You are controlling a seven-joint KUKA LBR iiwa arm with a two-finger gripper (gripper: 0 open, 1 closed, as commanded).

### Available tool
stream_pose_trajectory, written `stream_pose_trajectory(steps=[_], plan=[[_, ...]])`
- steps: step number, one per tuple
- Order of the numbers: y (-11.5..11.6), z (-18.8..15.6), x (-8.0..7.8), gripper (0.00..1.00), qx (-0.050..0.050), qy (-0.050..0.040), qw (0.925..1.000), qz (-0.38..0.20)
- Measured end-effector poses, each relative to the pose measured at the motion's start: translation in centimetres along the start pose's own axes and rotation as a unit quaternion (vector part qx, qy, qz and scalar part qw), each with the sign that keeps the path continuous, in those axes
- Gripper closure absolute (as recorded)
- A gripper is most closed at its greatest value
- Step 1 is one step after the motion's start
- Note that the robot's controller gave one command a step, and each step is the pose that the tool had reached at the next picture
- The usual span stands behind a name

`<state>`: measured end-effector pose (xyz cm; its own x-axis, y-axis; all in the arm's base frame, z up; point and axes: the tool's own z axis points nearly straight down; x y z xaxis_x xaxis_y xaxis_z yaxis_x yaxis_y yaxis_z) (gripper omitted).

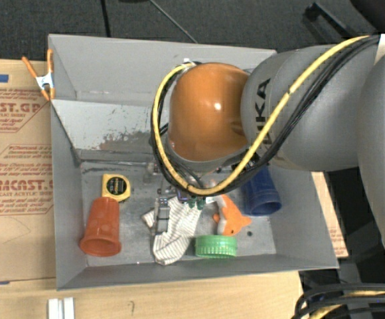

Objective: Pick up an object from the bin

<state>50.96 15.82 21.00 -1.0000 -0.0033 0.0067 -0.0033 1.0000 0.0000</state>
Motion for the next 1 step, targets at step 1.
stream_pose_trajectory(steps=[1], plan=[[-0.09,-0.47,-0.16,0.0,-0.001,-0.0039,1.0,0.001]])
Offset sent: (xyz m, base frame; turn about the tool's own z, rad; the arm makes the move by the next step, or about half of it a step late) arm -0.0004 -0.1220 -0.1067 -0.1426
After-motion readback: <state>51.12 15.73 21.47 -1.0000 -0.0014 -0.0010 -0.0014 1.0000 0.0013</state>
